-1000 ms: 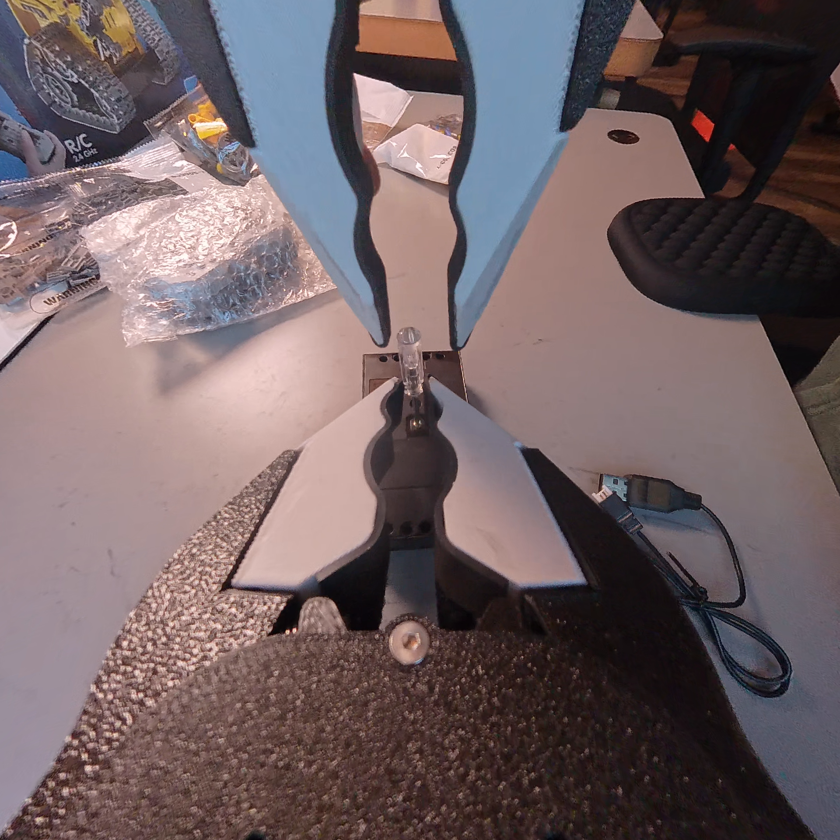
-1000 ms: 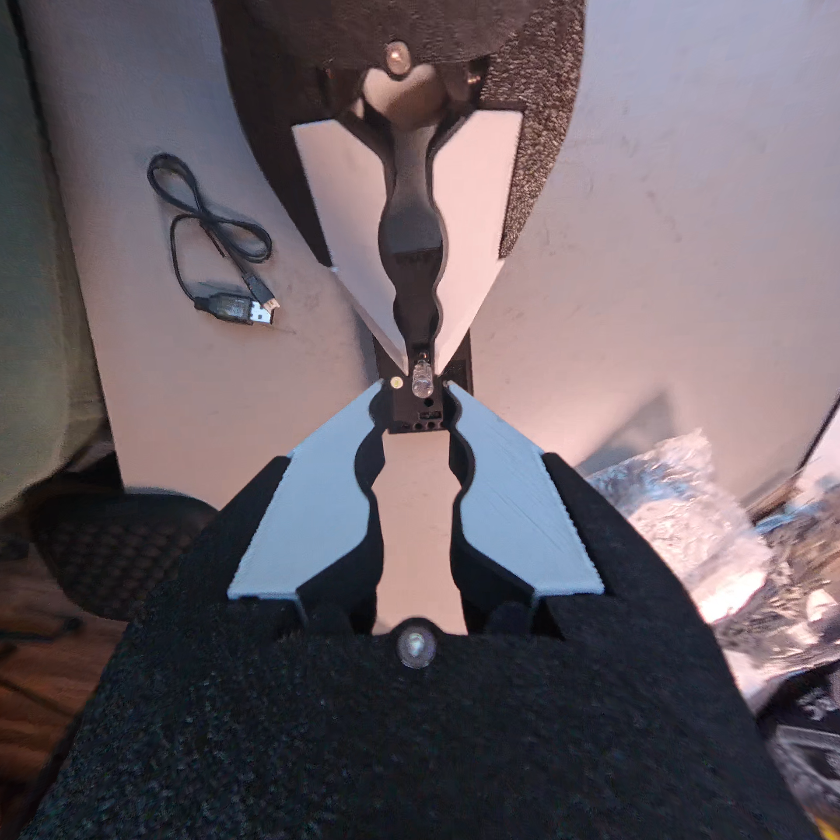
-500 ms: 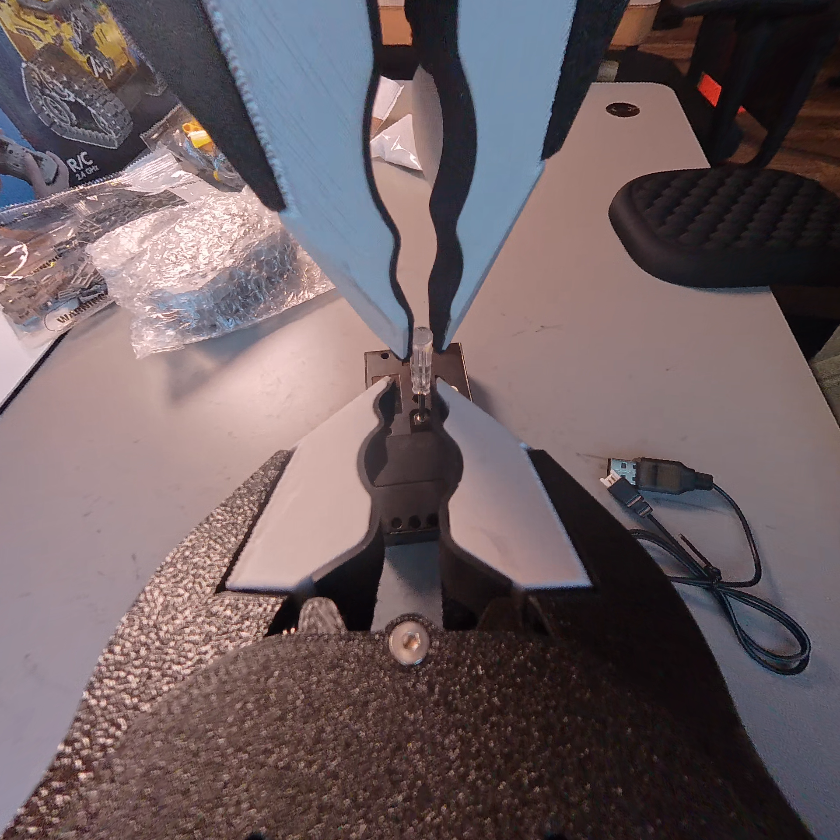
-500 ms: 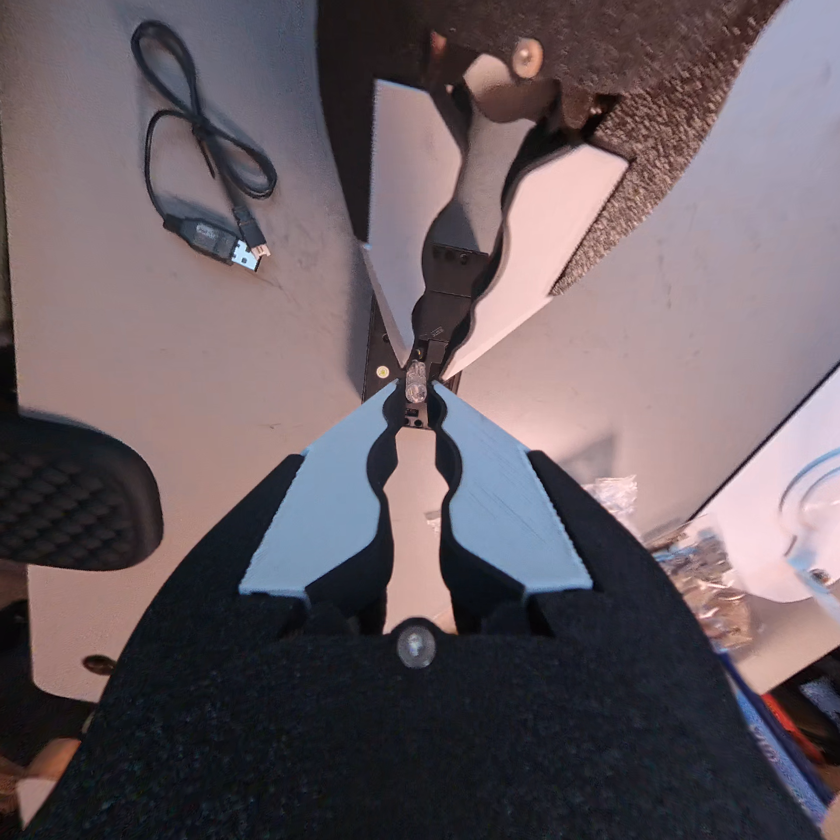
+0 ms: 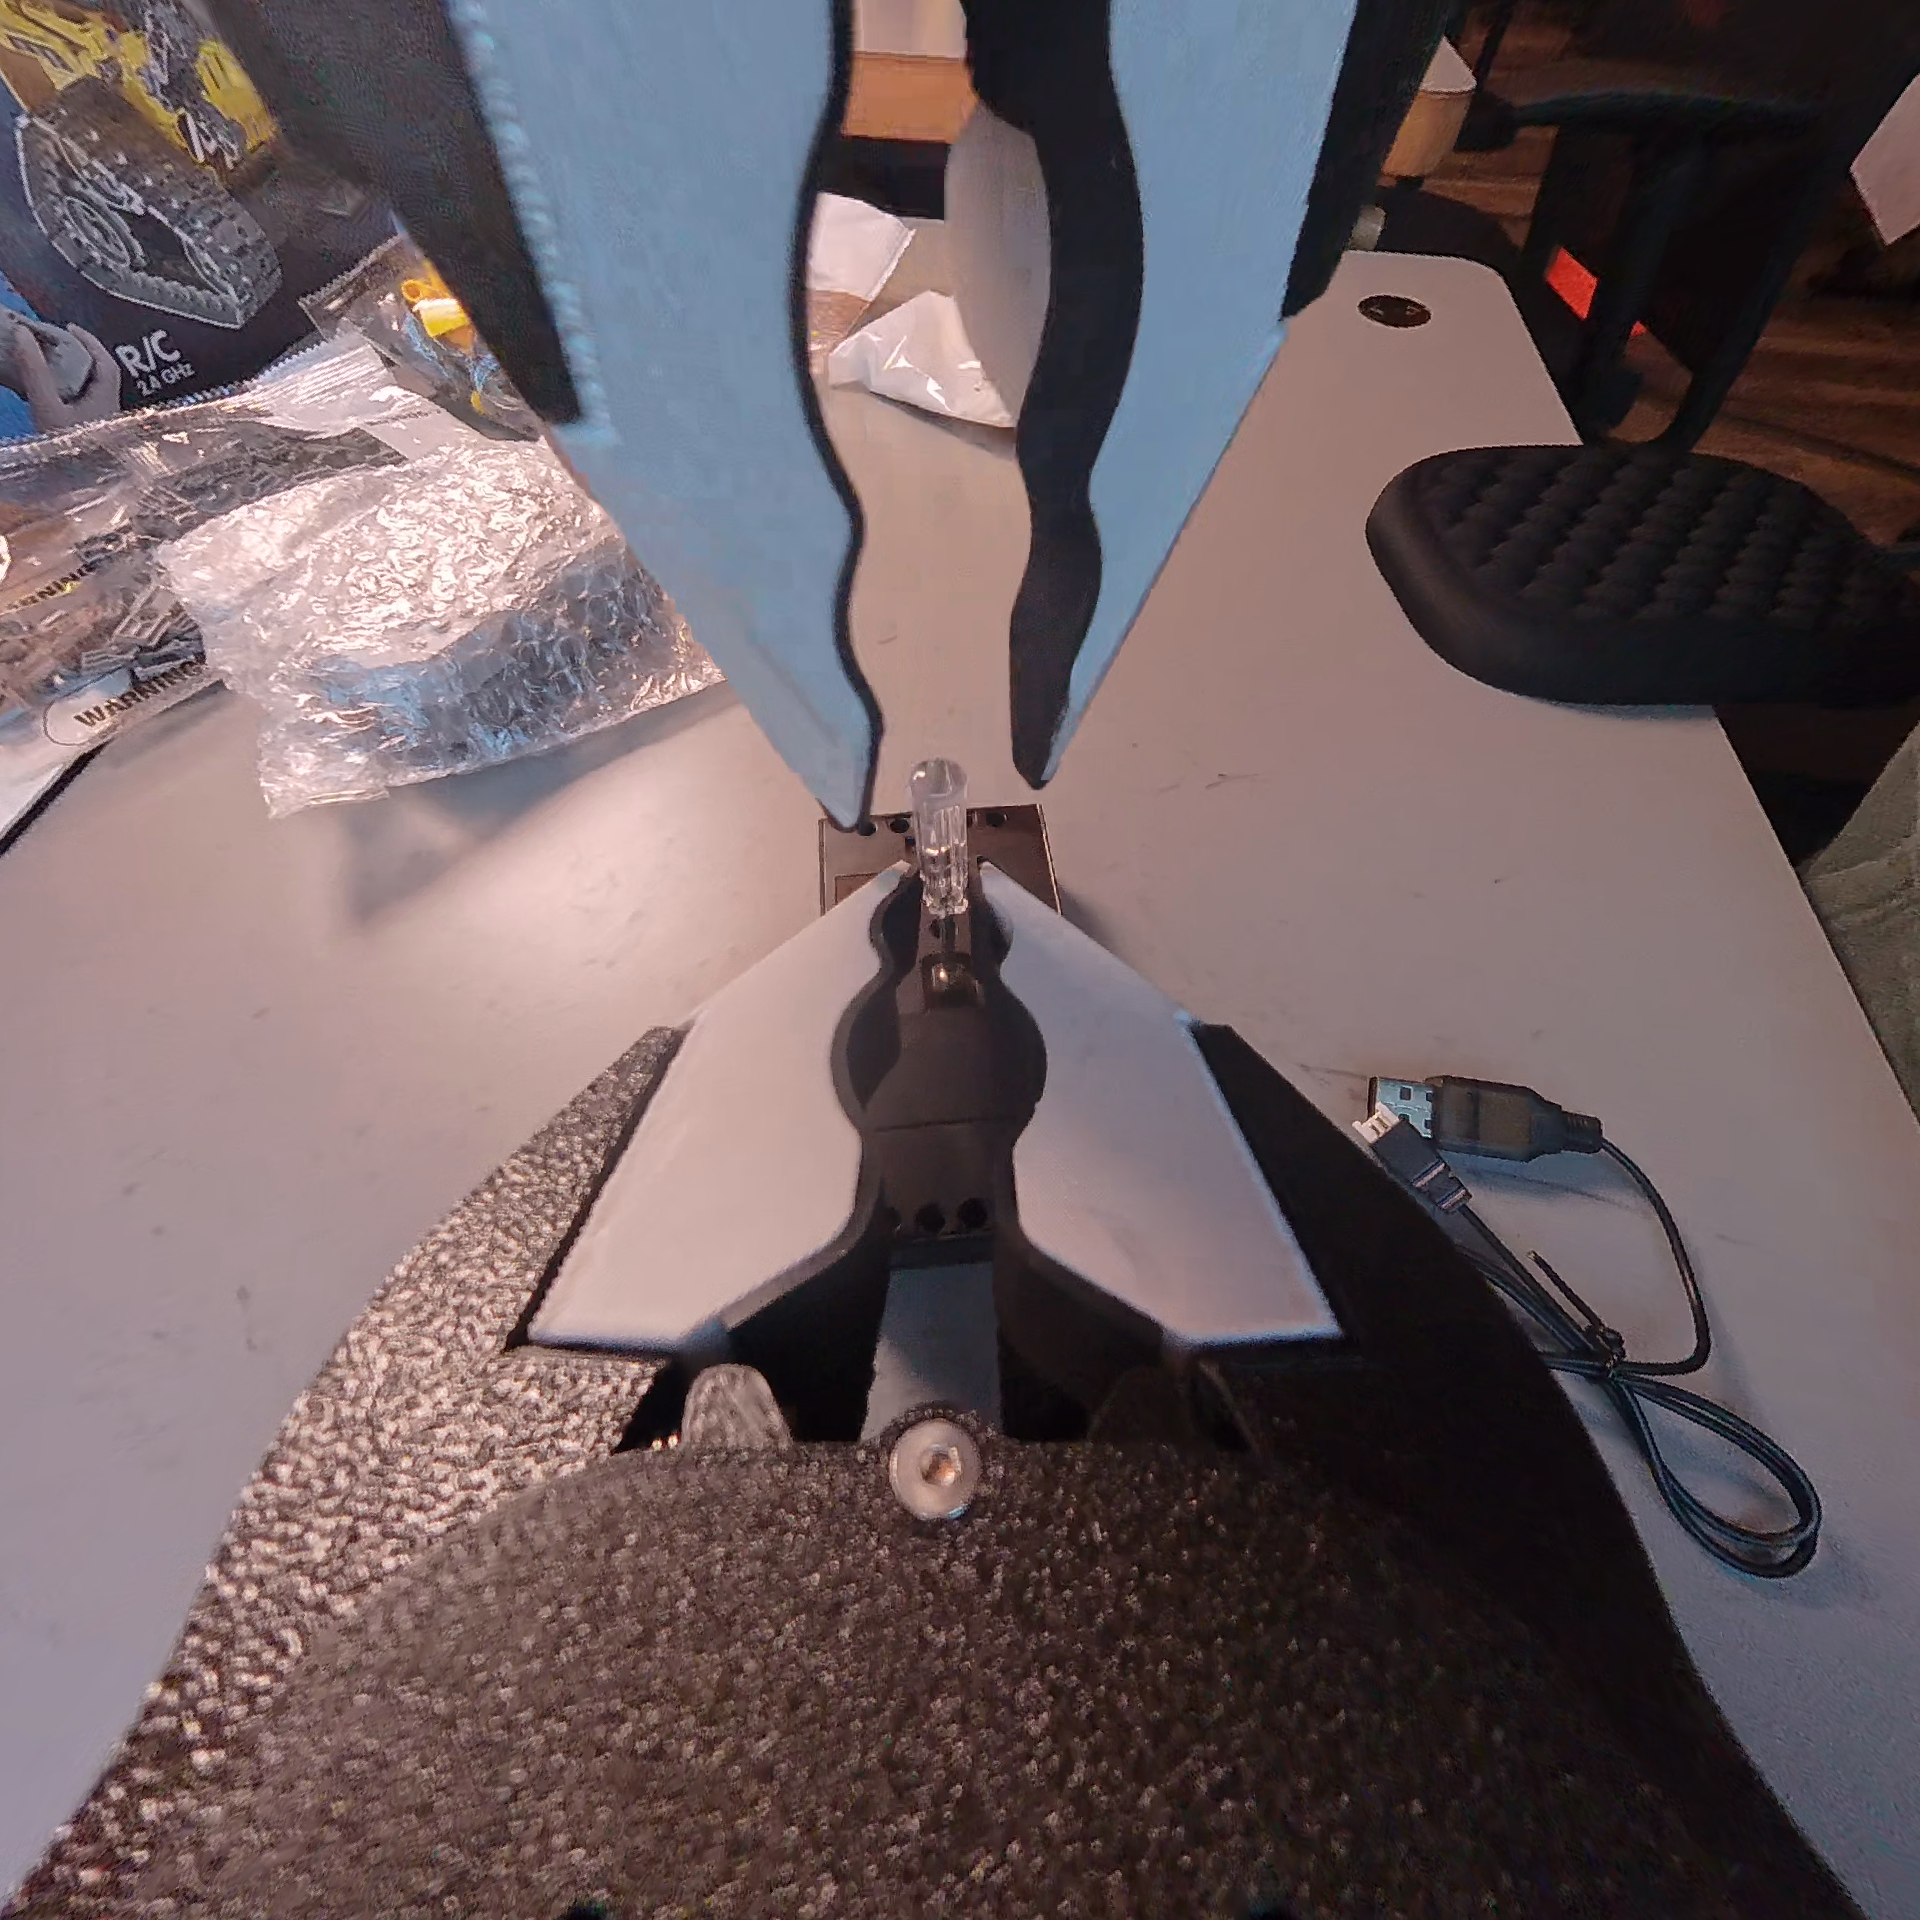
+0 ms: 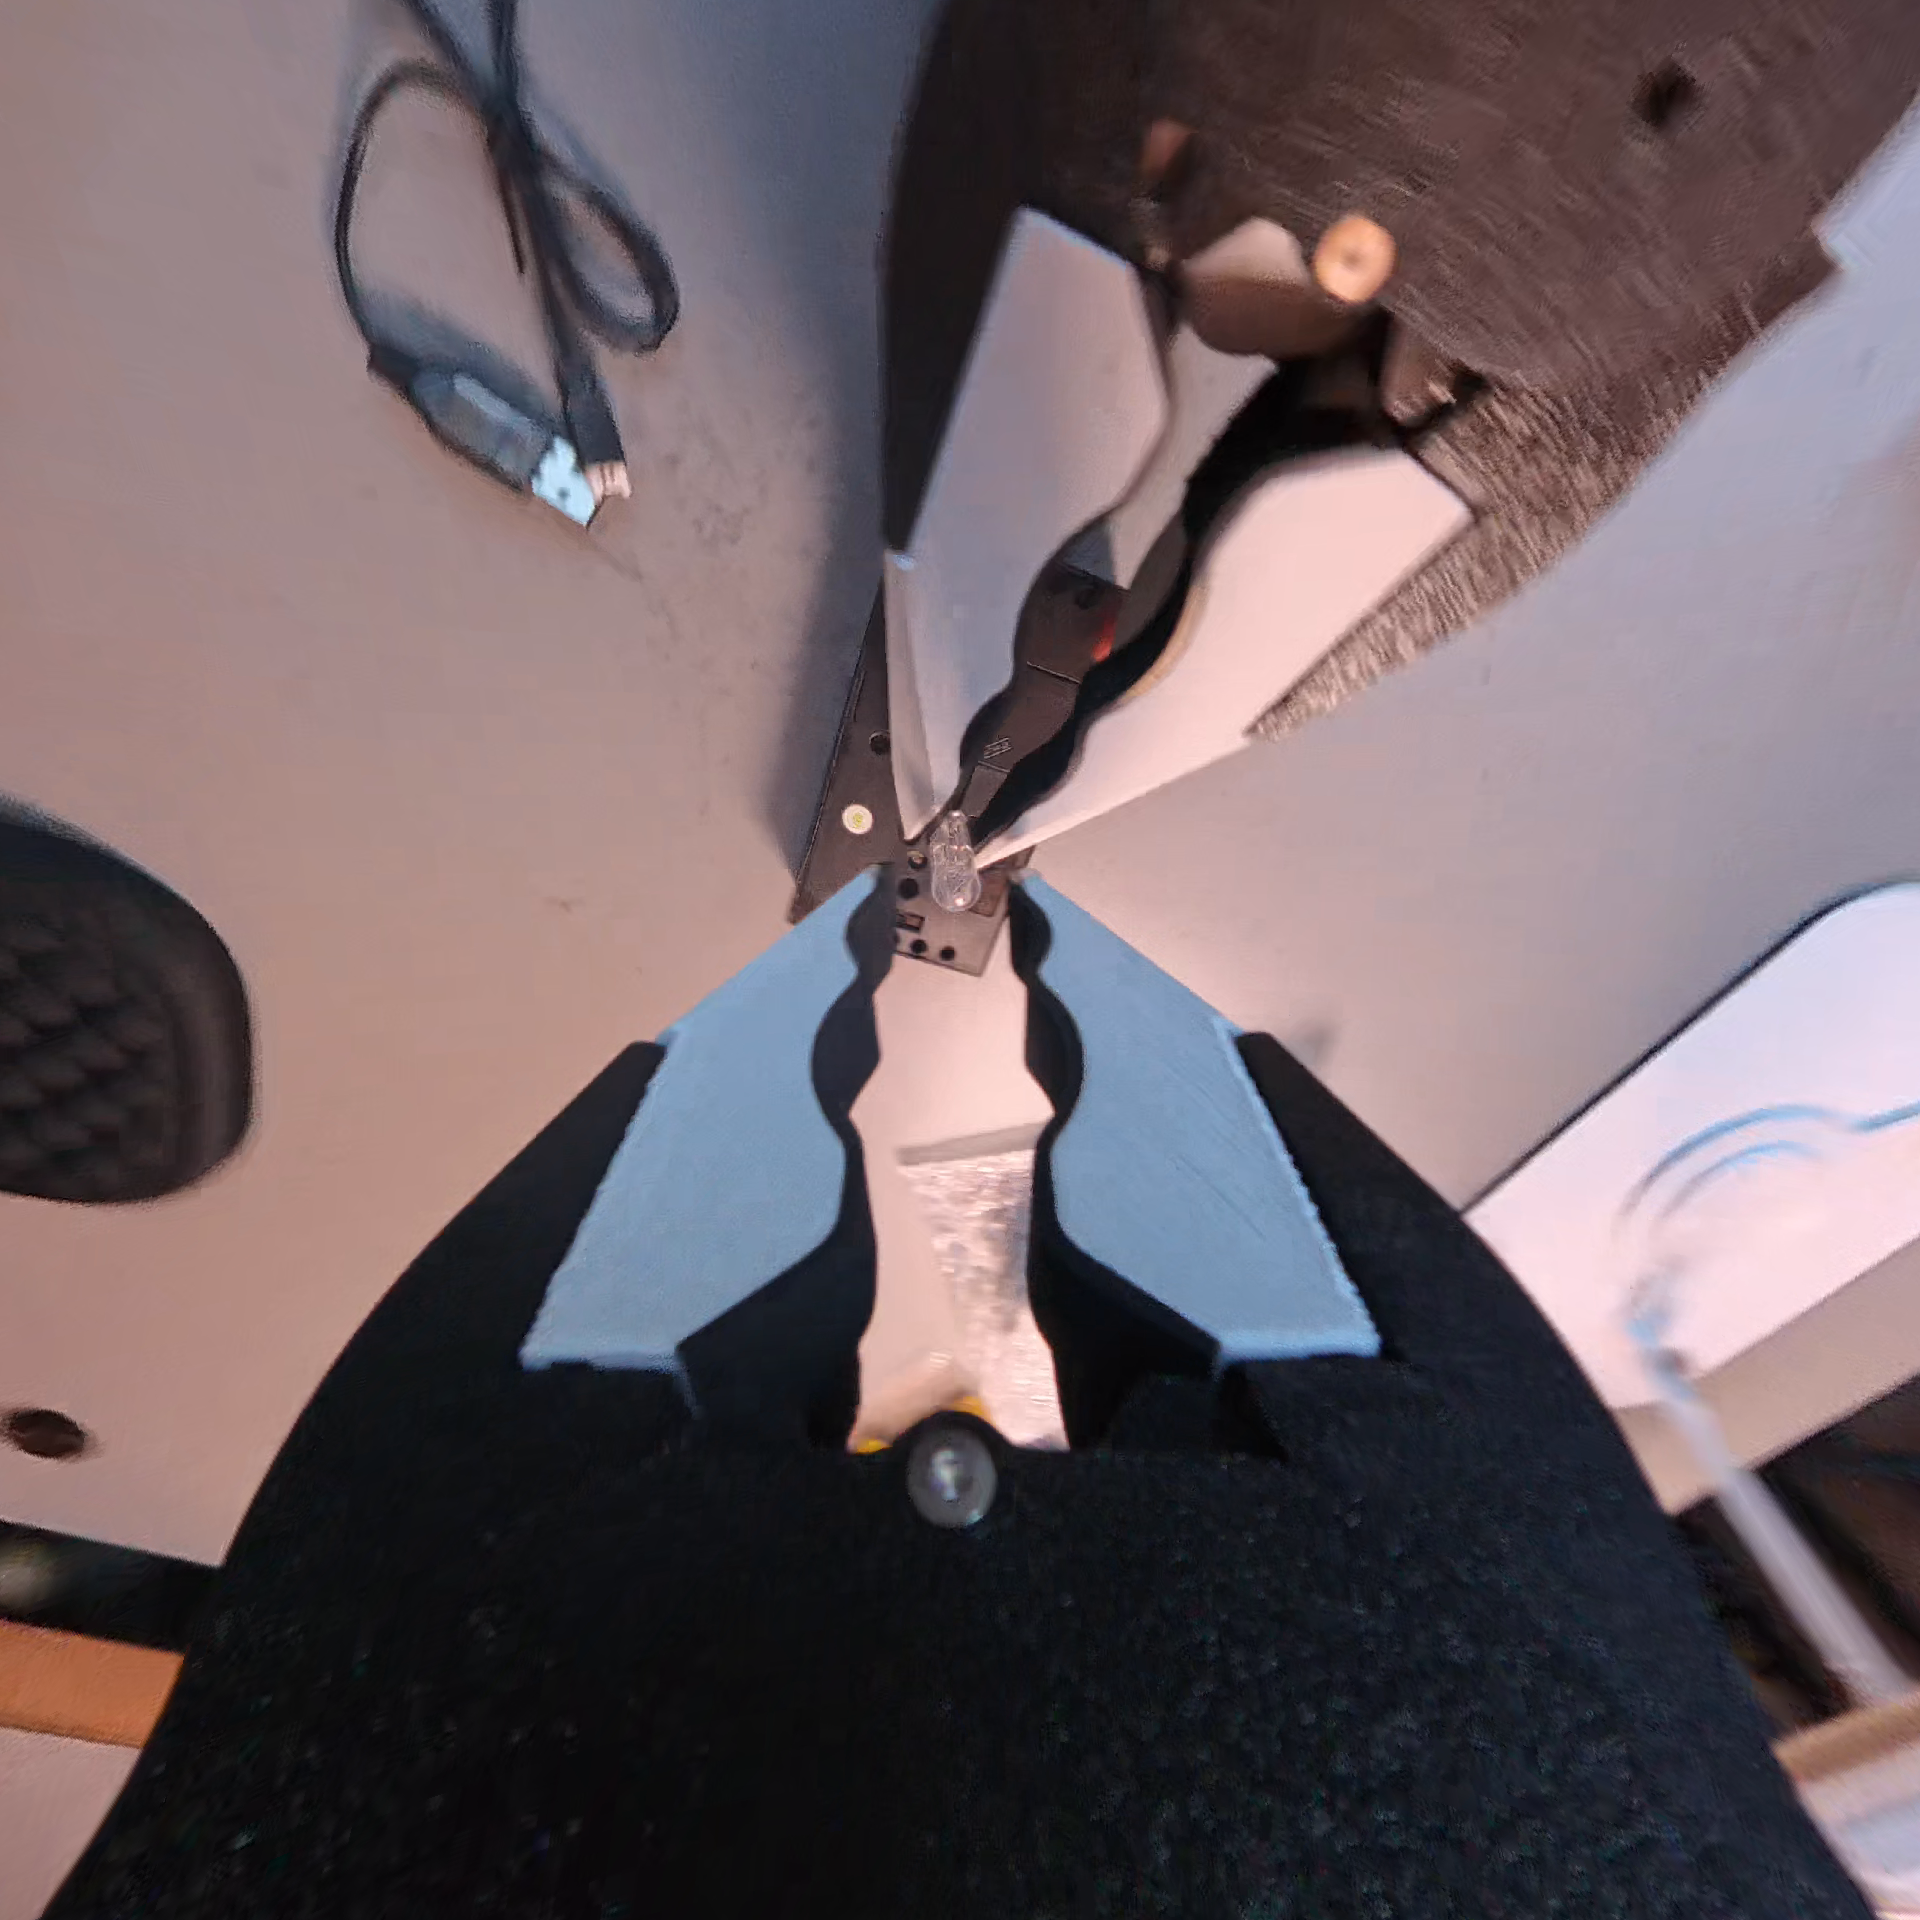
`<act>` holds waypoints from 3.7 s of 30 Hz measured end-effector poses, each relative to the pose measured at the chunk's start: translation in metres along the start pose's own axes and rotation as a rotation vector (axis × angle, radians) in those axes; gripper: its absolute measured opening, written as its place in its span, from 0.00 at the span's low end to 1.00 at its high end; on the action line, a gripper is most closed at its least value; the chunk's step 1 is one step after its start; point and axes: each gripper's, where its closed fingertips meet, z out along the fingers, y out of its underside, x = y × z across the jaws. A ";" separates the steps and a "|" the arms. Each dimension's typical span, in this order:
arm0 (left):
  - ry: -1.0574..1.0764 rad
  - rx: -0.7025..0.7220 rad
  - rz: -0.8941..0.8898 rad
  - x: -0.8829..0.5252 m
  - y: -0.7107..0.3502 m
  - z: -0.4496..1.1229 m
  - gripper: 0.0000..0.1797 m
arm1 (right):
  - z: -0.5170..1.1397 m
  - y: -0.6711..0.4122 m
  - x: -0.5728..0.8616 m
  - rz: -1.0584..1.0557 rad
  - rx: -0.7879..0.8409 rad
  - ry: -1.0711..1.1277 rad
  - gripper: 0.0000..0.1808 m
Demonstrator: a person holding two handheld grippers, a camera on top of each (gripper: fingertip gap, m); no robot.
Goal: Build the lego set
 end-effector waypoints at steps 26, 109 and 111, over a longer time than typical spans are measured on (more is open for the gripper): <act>-0.017 -0.011 0.019 -0.002 0.000 -0.001 0.10 | 0.002 -0.003 0.000 0.313 0.066 0.015 0.04; -0.014 0.007 0.005 -0.003 0.000 -0.003 0.04 | -0.018 0.003 0.006 0.244 0.055 0.015 0.14; -0.020 0.005 -0.001 -0.003 0.000 -0.002 0.04 | -0.023 0.005 0.007 0.378 0.120 0.002 0.14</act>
